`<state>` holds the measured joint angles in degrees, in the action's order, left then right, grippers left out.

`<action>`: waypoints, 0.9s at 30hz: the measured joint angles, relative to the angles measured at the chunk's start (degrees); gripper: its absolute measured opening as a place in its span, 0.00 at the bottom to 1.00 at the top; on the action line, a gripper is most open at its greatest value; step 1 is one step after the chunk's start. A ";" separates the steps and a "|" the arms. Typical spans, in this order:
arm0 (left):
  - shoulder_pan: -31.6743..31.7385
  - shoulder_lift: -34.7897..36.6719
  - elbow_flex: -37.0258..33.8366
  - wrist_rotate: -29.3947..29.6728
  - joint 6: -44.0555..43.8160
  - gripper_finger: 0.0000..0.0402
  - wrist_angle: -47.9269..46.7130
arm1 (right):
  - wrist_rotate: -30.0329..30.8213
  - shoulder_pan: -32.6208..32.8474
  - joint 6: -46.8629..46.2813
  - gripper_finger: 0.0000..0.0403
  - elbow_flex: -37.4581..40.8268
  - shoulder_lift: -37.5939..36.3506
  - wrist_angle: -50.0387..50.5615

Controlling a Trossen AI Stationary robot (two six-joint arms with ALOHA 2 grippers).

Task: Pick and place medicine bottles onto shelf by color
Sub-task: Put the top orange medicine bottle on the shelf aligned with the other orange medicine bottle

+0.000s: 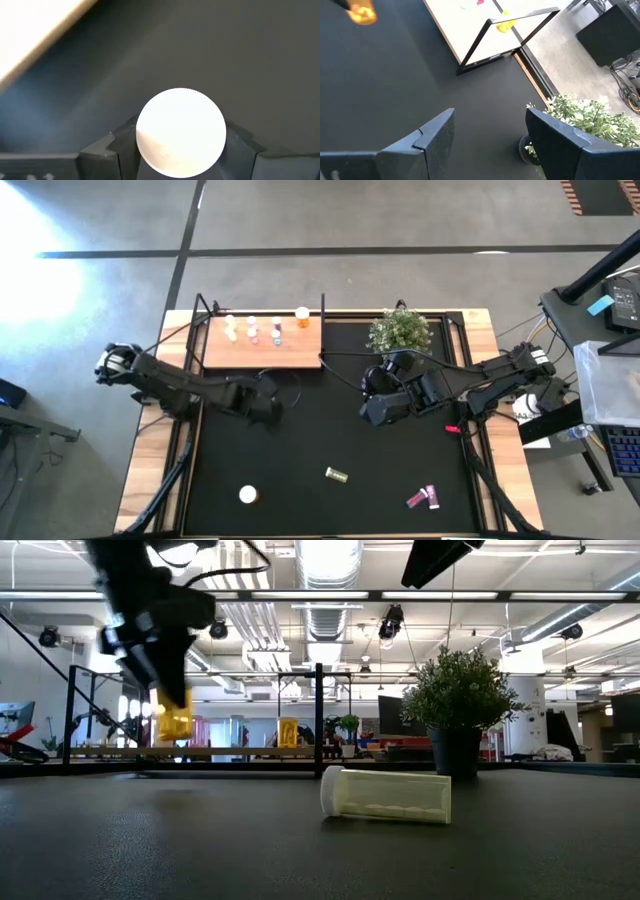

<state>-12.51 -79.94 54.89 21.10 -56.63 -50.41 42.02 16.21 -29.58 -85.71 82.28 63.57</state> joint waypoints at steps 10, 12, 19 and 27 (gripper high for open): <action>17.11 -0.55 1.13 -6.40 23.45 0.46 12.71 | 0.00 0.02 0.00 0.58 0.00 0.00 -0.04; 19.89 -1.59 2.32 -7.90 26.70 0.46 12.44 | 0.00 0.02 0.00 0.58 0.00 0.00 -0.02; 24.28 -9.45 13.06 -8.77 39.41 0.46 7.17 | 0.00 0.02 0.00 0.58 0.00 0.00 -0.09; 29.35 -14.44 16.97 -10.23 47.49 0.46 5.32 | 0.00 0.02 0.00 0.58 0.00 0.00 -0.88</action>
<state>16.84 -94.38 71.86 10.87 -9.14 -45.09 42.02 16.23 -29.58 -85.71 82.28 62.69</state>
